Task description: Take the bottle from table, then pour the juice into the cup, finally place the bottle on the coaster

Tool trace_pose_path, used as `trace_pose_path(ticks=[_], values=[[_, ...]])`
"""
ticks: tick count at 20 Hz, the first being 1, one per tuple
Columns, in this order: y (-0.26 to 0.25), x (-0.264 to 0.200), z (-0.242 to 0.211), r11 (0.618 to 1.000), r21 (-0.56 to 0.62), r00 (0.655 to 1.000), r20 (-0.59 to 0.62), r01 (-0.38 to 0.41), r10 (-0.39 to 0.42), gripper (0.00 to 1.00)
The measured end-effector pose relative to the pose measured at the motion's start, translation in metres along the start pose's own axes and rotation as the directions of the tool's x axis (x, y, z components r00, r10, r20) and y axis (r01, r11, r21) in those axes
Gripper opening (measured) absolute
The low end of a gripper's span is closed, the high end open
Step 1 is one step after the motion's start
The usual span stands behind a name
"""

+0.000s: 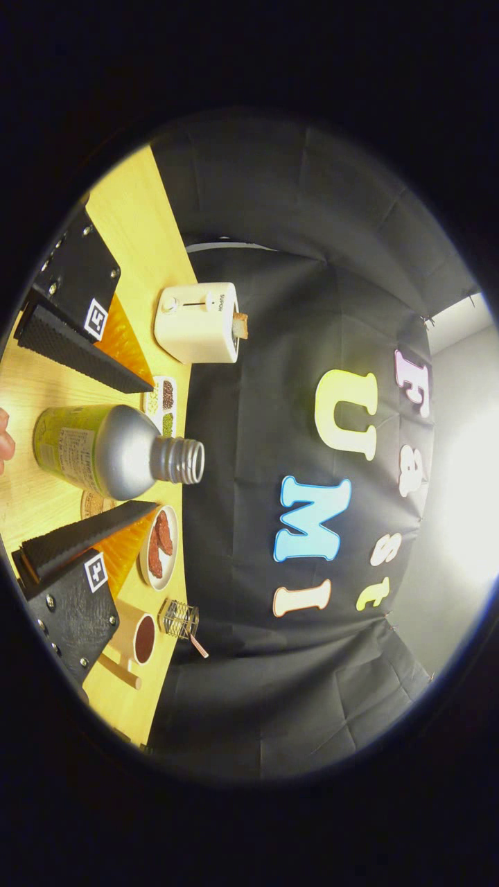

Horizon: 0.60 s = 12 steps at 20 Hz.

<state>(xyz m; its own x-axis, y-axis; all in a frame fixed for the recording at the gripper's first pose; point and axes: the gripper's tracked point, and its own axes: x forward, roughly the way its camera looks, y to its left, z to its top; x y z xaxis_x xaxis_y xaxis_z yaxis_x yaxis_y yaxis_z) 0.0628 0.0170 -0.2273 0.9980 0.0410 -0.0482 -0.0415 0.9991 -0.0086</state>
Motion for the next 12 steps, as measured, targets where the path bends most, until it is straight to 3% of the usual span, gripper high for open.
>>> trace_pose_path(ticks=[12], values=[[-0.005,0.017,-0.024,0.999,0.032,1.000,-0.028,0.014,-0.013,0.96]])
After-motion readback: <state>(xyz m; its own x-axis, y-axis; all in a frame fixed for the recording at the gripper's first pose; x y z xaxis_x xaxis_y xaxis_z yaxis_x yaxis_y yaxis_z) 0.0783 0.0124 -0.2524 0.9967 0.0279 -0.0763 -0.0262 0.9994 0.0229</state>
